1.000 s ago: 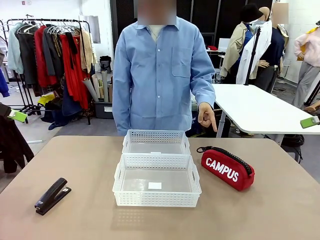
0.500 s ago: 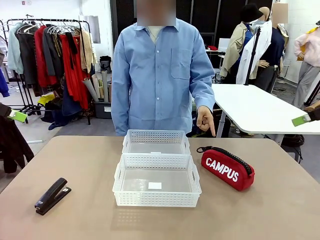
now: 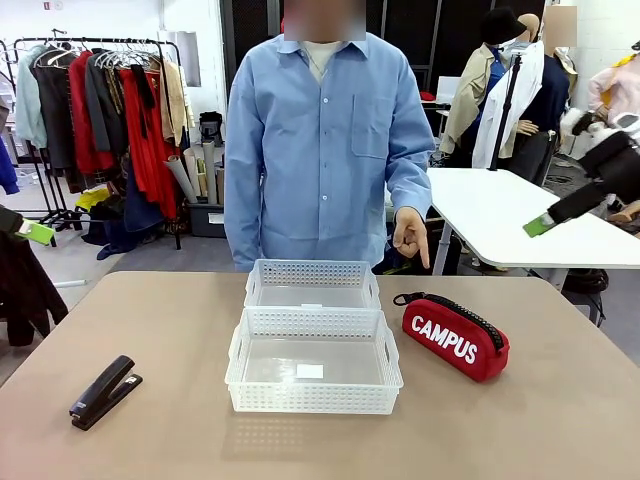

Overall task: Distribute items into two baskets.
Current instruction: Pick up the Pencil pouch that the person points to.

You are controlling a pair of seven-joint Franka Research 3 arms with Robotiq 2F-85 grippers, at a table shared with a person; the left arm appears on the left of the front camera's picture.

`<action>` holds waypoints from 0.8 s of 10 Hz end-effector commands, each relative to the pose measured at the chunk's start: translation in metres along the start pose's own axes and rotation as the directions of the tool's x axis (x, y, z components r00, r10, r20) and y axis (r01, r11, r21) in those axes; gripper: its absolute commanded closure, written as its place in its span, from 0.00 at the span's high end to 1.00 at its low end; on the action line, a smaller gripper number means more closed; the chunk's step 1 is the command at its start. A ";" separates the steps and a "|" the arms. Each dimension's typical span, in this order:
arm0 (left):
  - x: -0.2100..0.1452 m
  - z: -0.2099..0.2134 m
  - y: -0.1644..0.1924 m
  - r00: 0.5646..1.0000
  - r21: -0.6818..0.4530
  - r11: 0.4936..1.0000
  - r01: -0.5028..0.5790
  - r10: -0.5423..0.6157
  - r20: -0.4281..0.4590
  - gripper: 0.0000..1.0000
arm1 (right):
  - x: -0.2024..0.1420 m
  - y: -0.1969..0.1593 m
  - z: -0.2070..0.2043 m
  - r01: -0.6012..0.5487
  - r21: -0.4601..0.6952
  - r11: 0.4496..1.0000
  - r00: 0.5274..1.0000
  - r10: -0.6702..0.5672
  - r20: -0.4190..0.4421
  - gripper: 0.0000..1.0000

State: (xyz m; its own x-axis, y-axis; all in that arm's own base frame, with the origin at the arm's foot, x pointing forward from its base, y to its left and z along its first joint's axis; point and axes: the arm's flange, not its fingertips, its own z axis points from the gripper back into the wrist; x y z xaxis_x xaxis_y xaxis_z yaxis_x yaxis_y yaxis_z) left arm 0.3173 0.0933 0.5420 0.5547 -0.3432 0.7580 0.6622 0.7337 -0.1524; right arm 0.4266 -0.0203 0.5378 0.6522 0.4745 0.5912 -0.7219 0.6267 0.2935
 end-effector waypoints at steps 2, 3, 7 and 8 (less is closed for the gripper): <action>0.000 0.000 0.001 1.000 -0.012 1.000 0.005 -0.004 0.014 1.00 | 0.032 0.000 -0.043 0.025 -0.104 0.994 0.986 -0.042 -0.164 1.00; 0.000 0.000 0.001 1.000 -0.012 1.000 0.005 -0.004 0.014 1.00 | 0.037 -0.001 -0.056 0.029 -0.125 0.992 0.980 -0.053 -0.194 1.00; 0.000 0.000 0.001 1.000 -0.012 1.000 0.005 -0.004 0.014 1.00 | 0.054 -0.018 -0.107 0.014 -0.282 0.959 0.950 -0.101 -0.297 1.00; 0.000 0.000 0.001 1.000 -0.012 1.000 0.005 -0.004 0.014 1.00 | 0.057 -0.023 -0.117 -0.006 -0.302 0.953 0.938 -0.099 -0.331 1.00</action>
State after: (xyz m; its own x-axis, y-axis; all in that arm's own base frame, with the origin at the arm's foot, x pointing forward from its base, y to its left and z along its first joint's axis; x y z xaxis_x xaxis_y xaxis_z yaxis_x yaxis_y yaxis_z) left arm 0.3175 0.0932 0.5420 0.5556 -0.3427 0.7575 0.6617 0.7340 -0.1531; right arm 0.4950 0.0553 0.4733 0.7401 0.5898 0.3230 -0.6441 0.7598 0.0886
